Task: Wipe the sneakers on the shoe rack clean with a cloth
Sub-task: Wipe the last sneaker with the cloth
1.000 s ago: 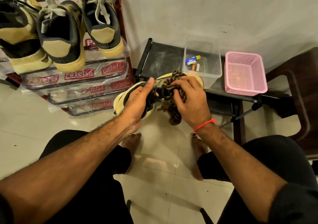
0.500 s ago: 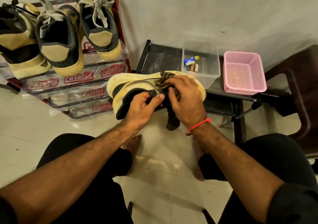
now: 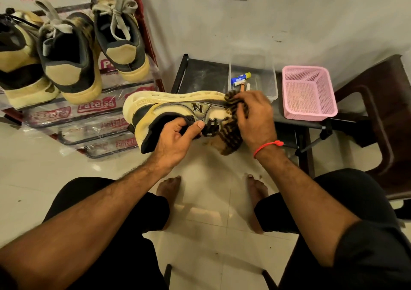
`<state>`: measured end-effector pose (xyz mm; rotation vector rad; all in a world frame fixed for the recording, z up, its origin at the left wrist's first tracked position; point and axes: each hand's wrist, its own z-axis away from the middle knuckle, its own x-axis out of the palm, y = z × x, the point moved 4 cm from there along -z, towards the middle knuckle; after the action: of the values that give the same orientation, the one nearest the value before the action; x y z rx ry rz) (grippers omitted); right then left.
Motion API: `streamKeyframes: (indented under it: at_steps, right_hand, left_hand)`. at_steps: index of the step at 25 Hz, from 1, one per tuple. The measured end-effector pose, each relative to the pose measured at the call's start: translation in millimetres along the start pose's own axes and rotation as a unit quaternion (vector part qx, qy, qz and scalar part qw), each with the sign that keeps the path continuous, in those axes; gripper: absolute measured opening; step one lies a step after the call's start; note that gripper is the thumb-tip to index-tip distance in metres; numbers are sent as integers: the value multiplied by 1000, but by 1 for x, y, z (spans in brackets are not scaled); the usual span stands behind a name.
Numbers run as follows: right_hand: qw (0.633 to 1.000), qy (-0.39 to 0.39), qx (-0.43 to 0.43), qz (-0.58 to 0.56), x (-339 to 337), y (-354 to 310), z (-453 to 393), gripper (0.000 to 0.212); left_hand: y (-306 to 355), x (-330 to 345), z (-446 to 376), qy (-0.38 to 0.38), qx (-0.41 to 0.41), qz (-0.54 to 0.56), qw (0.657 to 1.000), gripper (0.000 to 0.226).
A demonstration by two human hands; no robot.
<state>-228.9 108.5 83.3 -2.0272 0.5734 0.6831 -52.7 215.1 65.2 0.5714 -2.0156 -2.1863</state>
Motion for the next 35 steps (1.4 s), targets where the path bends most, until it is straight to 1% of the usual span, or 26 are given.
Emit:
streamKeyframes:
  at_steps: [1, 3, 5, 6, 7, 8, 9, 10, 11, 12, 13, 14, 15, 16, 17, 20, 21, 23, 25, 27, 28, 29, 30, 31, 33, 35]
  right_hand:
    - [1000, 16, 20, -1, -6, 8, -1, 21]
    - [997, 69, 21, -23, -14, 7, 2, 20]
    - [992, 93, 44, -75, -11, 1, 14, 21]
    - [985, 83, 82, -129, -3, 2, 20, 21]
    - [968, 67, 140, -199, 8, 3, 27, 20]
    - [939, 53, 204, -273, 19, 5, 34, 19]
    - [902, 47, 259, -342, 27, 4, 40, 20]
    - [867, 53, 296, -397, 32, 4, 42, 21]
    - [840, 64, 317, -437, 34, 3, 41, 22]
    - [822, 69, 321, -465, 36, 2, 40, 22]
    - [816, 71, 313, -481, 37, -1, 39, 22]
    - [814, 74, 301, -492, 37, -3, 38, 22]
    - [812, 79, 293, -498, 37, -4, 39, 21]
    - [807, 85, 292, -506, 36, -3, 38, 21]
    - [801, 90, 298, -512, 36, -1, 37, 22]
    - [787, 91, 307, -527, 36, 2, 34, 22]
    - [794, 83, 299, -523, 35, 1, 33, 22]
    - [836, 47, 250, -487, 32, -6, 30, 23]
    - [895, 1, 164, -415, 27, -19, 29, 25]
    - [947, -43, 56, -315, 24, -34, 31, 36]
    - [963, -68, 3, -262, 24, -41, 35, 44]
    - [971, -96, -45, -213, 27, -45, 39, 53]
    - [974, -123, -90, -170, 30, -50, 45, 58]
    - [973, -139, -132, -131, 34, -54, 50, 57]
    - [967, -128, -209, -68, 40, -58, 58, 46]
    - [961, -101, -255, -34, 38, -58, 56, 35]
  left_hand:
    - [1, -1, 0, 7, -12, 28, 1000, 13]
    - [1, -2, -5, 32, -51, 123, 991, 13]
    - [0, -5, -14, 40, -91, 258, 961, 17]
    - [1, -4, -16, 19, -115, 330, 937, 24]
    - [4, -2, -16, -11, -149, 390, 909, 31]
    - [4, 1, -14, -32, -194, 418, 887, 34]
    - [5, 4, -10, -47, -237, 420, 875, 34]
    - [0, 5, -7, -53, -269, 389, 879, 33]
    - [-6, 5, -7, -53, -282, 340, 896, 34]
    - [-13, 1, -7, -47, -275, 255, 926, 37]
    - [-18, -4, -8, -43, -254, 136, 956, 44]
    - [-19, -9, -10, -46, -219, 1, 975, 53]
    - [-19, -10, -11, -47, -182, -120, 975, 59]
    - [-17, -8, -11, -48, -144, -199, 968, 60]
    - [-12, -6, -10, -50, -117, -228, 965, 59]
    - [-12, -1, -10, -58, -98, -220, 969, 50]
    - [-12, -1, -11, -49, -89, -219, 971, 47]
    - [-10, -4, -11, -9, -89, -180, 980, 43]
    - [-6, -9, -12, 24, -106, -88, 990, 42]
    - [-8, -10, -14, 17, -149, 42, 988, 35]
    - [-13, -10, -16, 2, -176, 109, 978, 34]
    - [-15, -11, -18, -10, -198, 152, 968, 37]
    - [-16, -12, -17, -19, -213, 169, 962, 41]
    - [-15, -12, -16, -30, -224, 178, 958, 46]
    - [-16, -13, -15, -48, -237, 195, 951, 52]
    - [-13, -15, -14, -44, -236, 214, 947, 50]
